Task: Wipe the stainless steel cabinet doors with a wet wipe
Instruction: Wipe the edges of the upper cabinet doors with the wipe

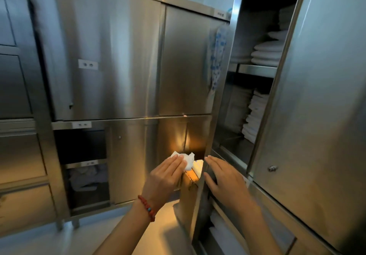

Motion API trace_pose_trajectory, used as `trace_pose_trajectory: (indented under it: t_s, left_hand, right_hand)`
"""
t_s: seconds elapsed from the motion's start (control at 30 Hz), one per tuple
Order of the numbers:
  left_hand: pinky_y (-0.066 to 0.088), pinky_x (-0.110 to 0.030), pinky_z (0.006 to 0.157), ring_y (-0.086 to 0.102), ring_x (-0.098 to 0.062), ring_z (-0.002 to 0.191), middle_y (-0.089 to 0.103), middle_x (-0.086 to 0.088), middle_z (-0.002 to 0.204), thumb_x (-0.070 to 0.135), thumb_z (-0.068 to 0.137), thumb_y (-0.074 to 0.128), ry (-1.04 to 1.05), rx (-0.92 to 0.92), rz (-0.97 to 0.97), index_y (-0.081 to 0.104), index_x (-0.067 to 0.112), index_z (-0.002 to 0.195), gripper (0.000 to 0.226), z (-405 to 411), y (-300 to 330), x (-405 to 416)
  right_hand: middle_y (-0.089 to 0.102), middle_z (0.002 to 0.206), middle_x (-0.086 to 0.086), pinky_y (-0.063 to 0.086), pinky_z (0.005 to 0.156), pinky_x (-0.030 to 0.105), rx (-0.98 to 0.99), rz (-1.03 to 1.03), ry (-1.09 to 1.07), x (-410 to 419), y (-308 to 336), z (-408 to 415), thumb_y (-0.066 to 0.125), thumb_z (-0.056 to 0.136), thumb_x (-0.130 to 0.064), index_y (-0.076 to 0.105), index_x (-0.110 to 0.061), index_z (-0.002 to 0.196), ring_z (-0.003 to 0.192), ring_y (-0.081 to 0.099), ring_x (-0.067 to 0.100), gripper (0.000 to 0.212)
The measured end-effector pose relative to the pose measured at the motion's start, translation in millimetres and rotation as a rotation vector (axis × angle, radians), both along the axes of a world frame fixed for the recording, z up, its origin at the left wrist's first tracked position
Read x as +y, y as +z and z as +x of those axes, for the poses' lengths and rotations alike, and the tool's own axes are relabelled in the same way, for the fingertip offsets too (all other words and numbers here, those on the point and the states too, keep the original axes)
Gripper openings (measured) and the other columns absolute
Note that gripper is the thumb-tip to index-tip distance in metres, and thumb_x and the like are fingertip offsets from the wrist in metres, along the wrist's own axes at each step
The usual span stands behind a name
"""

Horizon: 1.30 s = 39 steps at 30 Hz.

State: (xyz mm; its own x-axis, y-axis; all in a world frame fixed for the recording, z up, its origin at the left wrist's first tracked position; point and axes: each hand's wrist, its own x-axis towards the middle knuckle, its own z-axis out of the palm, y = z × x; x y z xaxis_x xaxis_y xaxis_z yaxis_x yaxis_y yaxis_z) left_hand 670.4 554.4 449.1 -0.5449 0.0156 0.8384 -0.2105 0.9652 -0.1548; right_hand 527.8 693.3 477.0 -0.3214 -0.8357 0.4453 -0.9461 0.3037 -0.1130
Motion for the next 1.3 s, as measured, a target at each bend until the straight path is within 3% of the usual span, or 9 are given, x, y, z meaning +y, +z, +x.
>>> trace_pose_trajectory:
  t_s: [0.6, 0.87, 1.07, 1.3]
  left_hand:
    - [0.057, -0.037, 0.069, 0.069, -0.027, 0.088, 0.071, -0.016, 0.097, 0.016, 0.037, 0.093, 0.293, -0.041, -0.028, 0.072, 0.001, 0.094, 0.063, 147.2, 13.0, -192.3]
    - [0.051, -0.034, 0.08, 0.068, -0.026, 0.093, 0.07, -0.017, 0.101, 0.014, 0.035, 0.095, 0.489, -0.08, 0.005, 0.072, 0.002, 0.096, 0.066, 206.3, 5.7, -241.9]
    - [0.057, -0.038, 0.073, 0.069, -0.027, 0.091, 0.07, -0.018, 0.1, 0.004, 0.041, 0.091, 0.63, -0.054, 0.024, 0.072, 0.001, 0.096, 0.058, 234.7, 5.9, -263.3]
    - [0.054, -0.037, 0.077, 0.069, -0.026, 0.09, 0.07, -0.017, 0.099, 0.002, 0.042, 0.091, 0.793, -0.035, 0.009, 0.072, 0.002, 0.095, 0.057, 253.8, 8.7, -284.1]
  right_hand:
    - [0.033, 0.149, -0.012, 0.023, 0.107, 0.02, -0.022, -0.02, 0.265, -245.5, -5.9, 111.6, 0.039, 0.097, -0.043, 0.031, -0.03, 0.145, 0.136, 0.031, 0.005, 0.05]
    - [0.032, 0.149, -0.014, 0.018, 0.107, 0.02, -0.013, -0.011, 0.443, -330.7, -14.8, 152.7, 0.038, 0.097, -0.047, 0.031, -0.033, 0.144, 0.137, 0.03, 0.006, 0.05]
    - [0.038, 0.147, -0.01, 0.015, 0.101, 0.017, -0.014, -0.018, 0.624, -385.3, -16.5, 177.5, 0.047, 0.096, -0.04, 0.035, -0.028, 0.143, 0.135, 0.033, 0.007, 0.05]
    - [0.05, 0.139, 0.0, 0.024, 0.1, 0.02, 0.01, -0.059, 0.85, -433.1, -7.4, 201.4, 0.054, 0.094, -0.031, 0.046, -0.018, 0.137, 0.128, 0.044, 0.013, 0.046]
